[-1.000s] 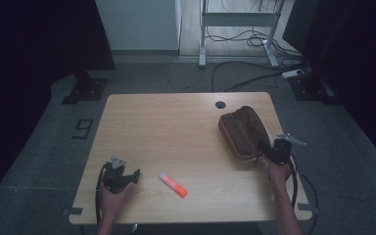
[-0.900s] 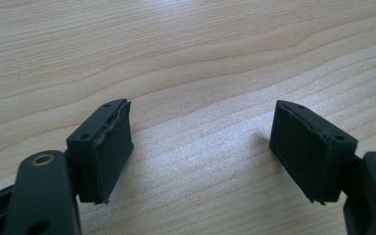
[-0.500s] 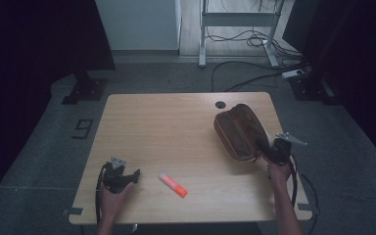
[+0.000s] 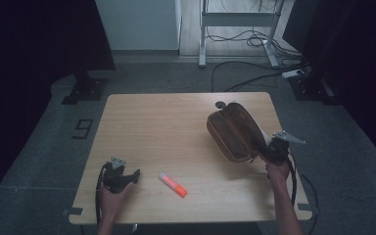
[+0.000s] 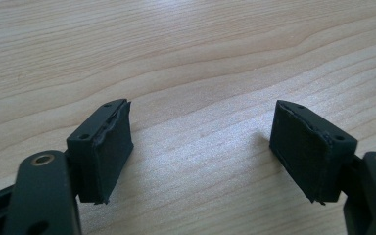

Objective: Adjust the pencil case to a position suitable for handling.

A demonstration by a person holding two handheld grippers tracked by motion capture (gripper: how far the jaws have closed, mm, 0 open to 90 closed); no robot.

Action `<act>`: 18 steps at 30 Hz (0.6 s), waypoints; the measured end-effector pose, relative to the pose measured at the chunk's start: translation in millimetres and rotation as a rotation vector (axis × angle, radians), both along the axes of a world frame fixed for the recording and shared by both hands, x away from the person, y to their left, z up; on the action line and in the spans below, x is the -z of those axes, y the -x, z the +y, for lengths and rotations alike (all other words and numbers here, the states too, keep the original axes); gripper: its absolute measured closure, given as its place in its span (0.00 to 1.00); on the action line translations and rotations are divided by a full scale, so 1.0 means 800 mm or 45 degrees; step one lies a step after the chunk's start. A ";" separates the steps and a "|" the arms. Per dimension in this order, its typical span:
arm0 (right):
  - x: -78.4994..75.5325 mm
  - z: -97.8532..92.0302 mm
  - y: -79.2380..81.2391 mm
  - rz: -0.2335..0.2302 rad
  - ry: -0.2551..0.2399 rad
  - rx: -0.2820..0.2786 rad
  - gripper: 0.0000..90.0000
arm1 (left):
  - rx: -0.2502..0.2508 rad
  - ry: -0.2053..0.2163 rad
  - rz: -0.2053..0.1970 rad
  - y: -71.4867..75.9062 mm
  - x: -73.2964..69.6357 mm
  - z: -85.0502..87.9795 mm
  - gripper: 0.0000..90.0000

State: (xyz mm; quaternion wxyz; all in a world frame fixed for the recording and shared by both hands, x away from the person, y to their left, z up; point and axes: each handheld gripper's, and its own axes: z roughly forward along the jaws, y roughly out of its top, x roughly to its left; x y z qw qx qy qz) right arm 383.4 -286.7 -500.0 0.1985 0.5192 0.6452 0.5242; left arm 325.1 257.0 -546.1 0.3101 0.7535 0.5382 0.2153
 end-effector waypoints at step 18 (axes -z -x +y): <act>-0.006 0.018 0.004 -0.020 -0.029 -0.111 0.93 | 0.000 0.000 0.000 0.000 0.000 0.000 0.26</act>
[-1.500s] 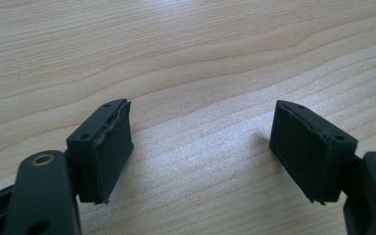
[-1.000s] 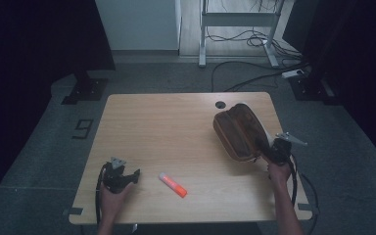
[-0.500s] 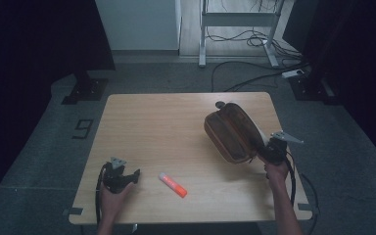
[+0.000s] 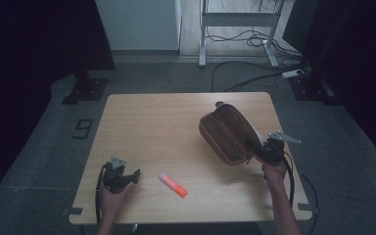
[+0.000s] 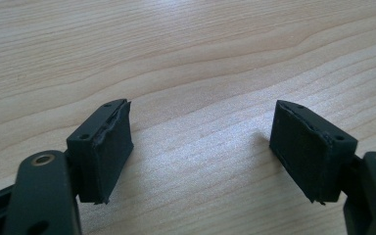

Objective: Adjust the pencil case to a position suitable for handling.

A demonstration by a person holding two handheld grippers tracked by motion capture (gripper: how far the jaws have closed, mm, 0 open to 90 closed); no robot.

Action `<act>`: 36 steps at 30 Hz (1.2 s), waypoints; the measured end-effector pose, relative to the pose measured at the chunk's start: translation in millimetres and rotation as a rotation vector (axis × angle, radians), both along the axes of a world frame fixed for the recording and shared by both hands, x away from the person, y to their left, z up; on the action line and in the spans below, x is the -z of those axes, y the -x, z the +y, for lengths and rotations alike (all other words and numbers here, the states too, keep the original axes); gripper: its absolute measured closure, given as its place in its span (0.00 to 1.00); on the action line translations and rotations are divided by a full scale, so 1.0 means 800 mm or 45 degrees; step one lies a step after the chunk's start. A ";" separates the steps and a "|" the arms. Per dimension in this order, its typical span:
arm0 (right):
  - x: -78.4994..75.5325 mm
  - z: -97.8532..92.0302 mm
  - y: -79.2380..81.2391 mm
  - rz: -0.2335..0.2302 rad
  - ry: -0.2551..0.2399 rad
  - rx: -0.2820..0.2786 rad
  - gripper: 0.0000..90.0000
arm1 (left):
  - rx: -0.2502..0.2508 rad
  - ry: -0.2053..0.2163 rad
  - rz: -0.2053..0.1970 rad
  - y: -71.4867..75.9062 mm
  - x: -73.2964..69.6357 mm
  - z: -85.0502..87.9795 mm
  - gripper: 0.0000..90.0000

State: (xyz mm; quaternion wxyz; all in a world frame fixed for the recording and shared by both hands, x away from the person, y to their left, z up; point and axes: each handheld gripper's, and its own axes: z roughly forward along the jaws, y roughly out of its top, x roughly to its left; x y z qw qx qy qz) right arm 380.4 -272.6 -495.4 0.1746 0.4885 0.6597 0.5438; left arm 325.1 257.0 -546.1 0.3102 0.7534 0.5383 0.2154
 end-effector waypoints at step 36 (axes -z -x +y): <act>0.031 0.069 -0.009 0.067 0.073 -0.259 0.92 | 0.000 0.000 0.000 0.000 0.000 0.000 0.26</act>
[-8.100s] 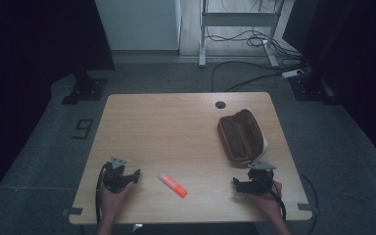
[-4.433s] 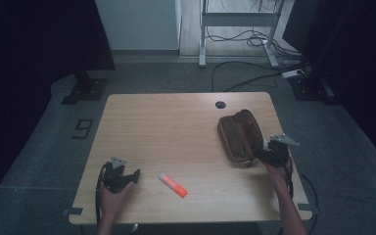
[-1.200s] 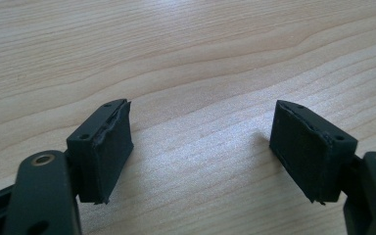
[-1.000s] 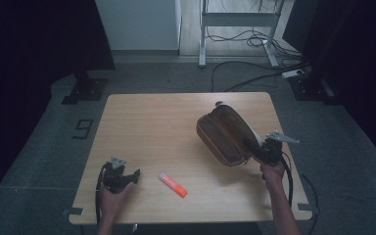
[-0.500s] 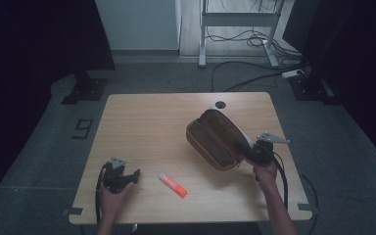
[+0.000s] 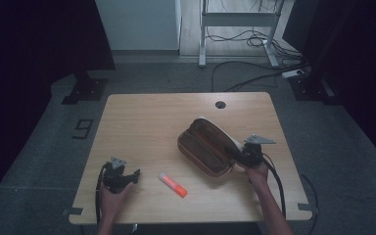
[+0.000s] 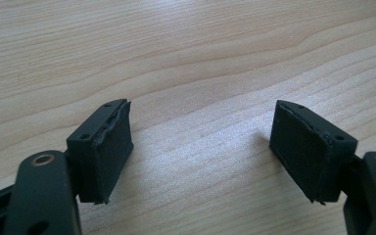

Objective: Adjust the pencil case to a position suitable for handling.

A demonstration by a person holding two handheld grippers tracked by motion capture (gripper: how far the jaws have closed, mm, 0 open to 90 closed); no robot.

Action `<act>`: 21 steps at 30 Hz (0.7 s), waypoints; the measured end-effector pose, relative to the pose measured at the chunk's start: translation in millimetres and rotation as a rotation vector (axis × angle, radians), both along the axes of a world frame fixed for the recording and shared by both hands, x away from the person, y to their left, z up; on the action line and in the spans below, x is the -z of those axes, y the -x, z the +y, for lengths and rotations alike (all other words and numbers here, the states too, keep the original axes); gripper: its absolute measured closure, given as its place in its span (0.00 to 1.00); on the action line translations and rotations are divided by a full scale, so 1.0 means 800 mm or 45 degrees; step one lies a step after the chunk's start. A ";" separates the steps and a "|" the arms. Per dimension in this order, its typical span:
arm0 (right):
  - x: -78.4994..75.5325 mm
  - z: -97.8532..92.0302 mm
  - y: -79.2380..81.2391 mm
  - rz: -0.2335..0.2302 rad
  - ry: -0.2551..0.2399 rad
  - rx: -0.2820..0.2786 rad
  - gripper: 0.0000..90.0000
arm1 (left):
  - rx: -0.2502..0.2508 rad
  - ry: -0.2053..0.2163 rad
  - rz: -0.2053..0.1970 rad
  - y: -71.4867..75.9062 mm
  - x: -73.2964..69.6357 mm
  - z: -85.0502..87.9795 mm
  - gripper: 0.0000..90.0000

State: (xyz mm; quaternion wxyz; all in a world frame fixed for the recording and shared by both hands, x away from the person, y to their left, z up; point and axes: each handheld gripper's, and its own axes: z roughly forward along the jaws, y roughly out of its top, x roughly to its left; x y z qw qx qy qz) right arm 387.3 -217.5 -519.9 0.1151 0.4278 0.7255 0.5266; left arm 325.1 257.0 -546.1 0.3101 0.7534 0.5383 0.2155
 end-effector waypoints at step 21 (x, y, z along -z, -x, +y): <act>0.023 0.003 -0.009 -0.004 0.108 0.030 0.74 | 0.000 0.000 0.000 0.000 0.000 0.000 0.26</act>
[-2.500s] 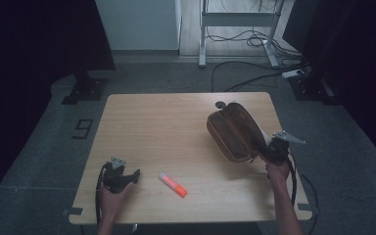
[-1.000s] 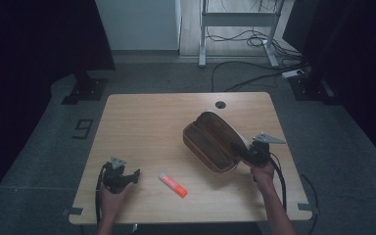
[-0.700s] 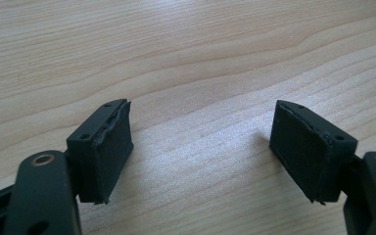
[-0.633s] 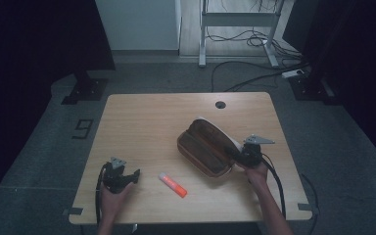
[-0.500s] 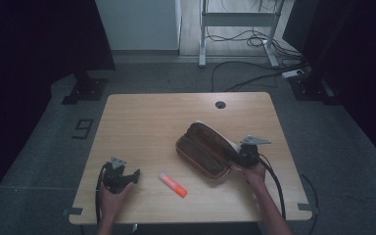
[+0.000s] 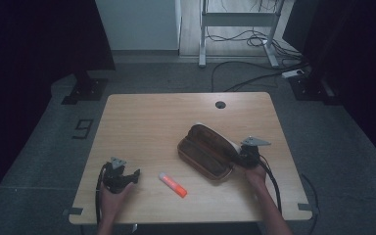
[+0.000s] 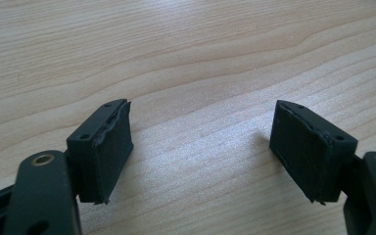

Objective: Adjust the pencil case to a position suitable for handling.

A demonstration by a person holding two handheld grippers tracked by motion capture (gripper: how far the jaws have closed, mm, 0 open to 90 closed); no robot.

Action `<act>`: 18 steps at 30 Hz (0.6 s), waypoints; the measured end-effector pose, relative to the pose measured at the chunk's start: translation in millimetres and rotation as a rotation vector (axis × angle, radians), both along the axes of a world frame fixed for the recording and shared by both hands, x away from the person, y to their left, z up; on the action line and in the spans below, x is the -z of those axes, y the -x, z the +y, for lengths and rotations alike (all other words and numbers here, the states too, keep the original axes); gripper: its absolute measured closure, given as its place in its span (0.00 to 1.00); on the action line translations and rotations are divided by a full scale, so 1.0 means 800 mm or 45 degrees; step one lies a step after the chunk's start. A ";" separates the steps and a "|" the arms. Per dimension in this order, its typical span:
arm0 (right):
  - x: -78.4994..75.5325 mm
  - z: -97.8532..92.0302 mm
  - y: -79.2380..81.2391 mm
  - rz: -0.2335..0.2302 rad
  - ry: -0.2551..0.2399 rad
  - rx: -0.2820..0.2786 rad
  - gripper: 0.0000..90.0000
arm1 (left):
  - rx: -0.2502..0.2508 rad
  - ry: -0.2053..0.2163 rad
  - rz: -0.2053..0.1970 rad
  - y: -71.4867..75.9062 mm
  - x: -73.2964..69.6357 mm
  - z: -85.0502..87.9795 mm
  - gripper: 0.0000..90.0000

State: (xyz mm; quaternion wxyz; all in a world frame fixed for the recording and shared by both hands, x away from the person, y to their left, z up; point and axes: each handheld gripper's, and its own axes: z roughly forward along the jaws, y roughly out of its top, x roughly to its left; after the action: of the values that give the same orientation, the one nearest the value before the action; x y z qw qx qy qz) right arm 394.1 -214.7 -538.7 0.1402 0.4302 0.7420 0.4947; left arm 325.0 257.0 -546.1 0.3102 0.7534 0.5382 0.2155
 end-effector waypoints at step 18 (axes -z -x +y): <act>-0.047 -0.030 0.033 -0.118 -0.103 0.139 0.28 | 0.000 0.000 0.000 0.000 0.000 0.000 0.26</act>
State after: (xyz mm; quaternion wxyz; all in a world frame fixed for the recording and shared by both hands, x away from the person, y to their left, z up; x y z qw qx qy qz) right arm 367.7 -238.5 -501.3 0.1838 0.4519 0.6895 0.5353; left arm 325.1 257.0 -546.1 0.3101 0.7535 0.5383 0.2154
